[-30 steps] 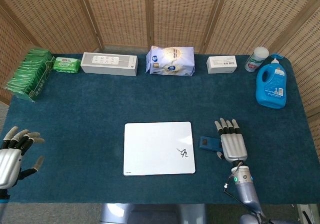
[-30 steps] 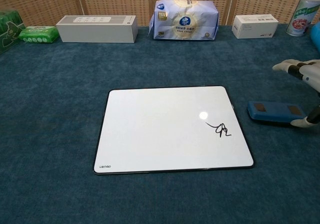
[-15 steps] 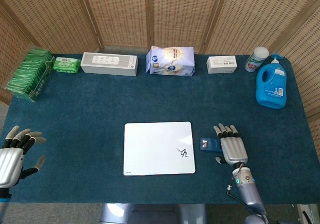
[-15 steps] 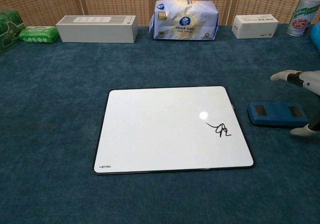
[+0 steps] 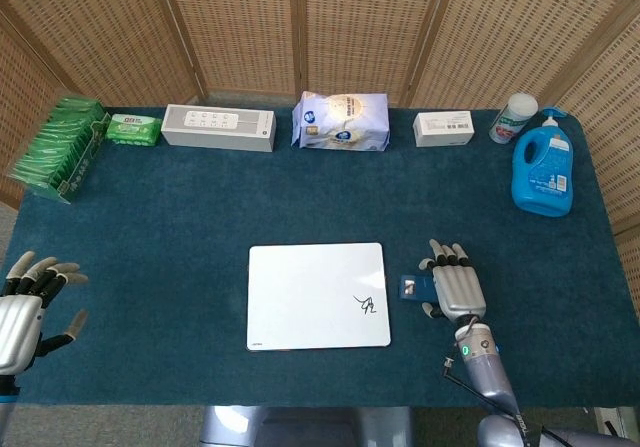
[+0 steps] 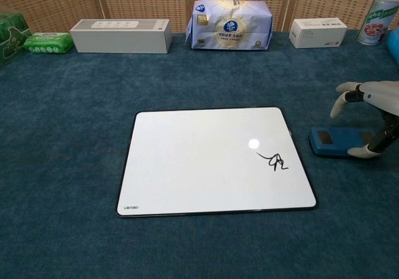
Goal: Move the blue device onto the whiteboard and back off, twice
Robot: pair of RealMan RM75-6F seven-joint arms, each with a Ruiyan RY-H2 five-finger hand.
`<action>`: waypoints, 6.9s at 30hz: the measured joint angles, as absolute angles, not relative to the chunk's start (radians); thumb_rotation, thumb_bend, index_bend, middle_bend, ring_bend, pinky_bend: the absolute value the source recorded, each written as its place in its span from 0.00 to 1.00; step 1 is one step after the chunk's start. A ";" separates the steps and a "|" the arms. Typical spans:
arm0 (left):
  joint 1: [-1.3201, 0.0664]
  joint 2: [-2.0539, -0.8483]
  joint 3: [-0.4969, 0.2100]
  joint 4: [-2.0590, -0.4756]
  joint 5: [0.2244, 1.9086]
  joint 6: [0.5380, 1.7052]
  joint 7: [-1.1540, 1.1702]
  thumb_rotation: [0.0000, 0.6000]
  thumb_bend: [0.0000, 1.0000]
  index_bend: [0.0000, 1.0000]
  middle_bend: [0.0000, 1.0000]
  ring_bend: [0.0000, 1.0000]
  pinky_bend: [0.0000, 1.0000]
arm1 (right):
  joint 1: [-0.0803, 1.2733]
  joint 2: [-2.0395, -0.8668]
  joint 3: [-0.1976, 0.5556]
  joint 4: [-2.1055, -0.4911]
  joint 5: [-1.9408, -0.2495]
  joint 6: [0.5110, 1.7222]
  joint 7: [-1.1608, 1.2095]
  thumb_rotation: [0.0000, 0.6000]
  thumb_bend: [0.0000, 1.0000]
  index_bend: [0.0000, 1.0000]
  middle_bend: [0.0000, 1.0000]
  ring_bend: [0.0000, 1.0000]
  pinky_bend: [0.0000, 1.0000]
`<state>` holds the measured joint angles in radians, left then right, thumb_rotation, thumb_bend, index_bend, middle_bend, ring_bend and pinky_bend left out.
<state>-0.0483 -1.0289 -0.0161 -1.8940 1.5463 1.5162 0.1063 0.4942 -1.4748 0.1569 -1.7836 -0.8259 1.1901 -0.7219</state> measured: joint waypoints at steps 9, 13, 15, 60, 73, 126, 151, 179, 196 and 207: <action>-0.051 -1.033 -0.017 -1.884 1.541 1.511 0.097 1.00 0.42 0.34 0.29 0.18 0.06 | 0.519 -1.486 0.147 -1.779 -0.781 1.203 -0.747 1.00 0.23 0.27 0.00 0.00 0.00; -0.053 -1.034 -0.017 -1.881 1.541 1.509 0.094 1.00 0.42 0.34 0.29 0.18 0.06 | 0.520 -1.489 0.138 -1.773 -0.774 1.212 -0.743 1.00 0.23 0.26 0.00 0.00 0.00; -0.054 -1.035 -0.017 -1.880 1.541 1.507 0.093 1.00 0.42 0.34 0.29 0.17 0.06 | 0.521 -1.490 0.135 -1.770 -0.772 1.214 -0.740 1.00 0.23 0.26 0.00 0.00 0.00; -0.058 -1.045 -0.018 -1.862 1.531 1.503 0.088 1.00 0.42 0.33 0.28 0.17 0.06 | 0.564 -1.463 0.140 -1.791 -0.711 1.201 -0.701 1.00 0.26 0.64 0.10 0.00 0.00; -0.060 -1.041 -0.021 -1.870 1.529 1.504 0.098 1.00 0.42 0.33 0.28 0.17 0.06 | 0.560 -1.408 0.133 -1.918 -0.781 1.156 -0.599 1.00 0.27 0.67 0.13 0.00 0.00; -0.043 -1.007 -0.019 -1.874 1.556 1.536 0.070 1.00 0.42 0.33 0.28 0.16 0.04 | 0.603 -1.616 0.044 -1.815 -0.900 1.231 -0.705 1.00 0.26 0.68 0.12 0.00 0.00; -0.025 -1.000 -0.018 -1.864 1.539 1.553 0.063 1.00 0.42 0.33 0.28 0.15 0.04 | 0.689 -1.666 0.114 -1.713 -0.846 1.107 -0.729 1.00 0.26 0.69 0.12 0.00 0.00; -0.046 -1.019 -0.021 -1.863 1.549 1.525 0.071 1.00 0.42 0.33 0.28 0.15 0.03 | 0.658 -1.605 0.058 -1.806 -0.805 1.179 -0.753 1.00 0.26 0.70 0.12 0.00 0.00; -0.033 -1.016 -0.018 -1.862 1.540 1.539 0.074 1.00 0.42 0.33 0.28 0.14 0.03 | 0.712 -1.620 0.100 -1.746 -0.799 1.106 -0.745 1.00 0.26 0.70 0.12 0.00 0.00; -0.033 -1.018 -0.018 -1.855 1.539 1.538 0.068 1.00 0.42 0.33 0.28 0.14 0.03 | 0.740 -1.634 0.104 -1.730 -0.763 1.095 -0.758 1.00 0.26 0.70 0.12 0.00 0.00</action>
<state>-0.0333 -1.0177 -0.0179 -1.8553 1.5390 1.5377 0.0677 0.7404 -1.6336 0.1037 -1.7300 -0.7633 1.0955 -0.7576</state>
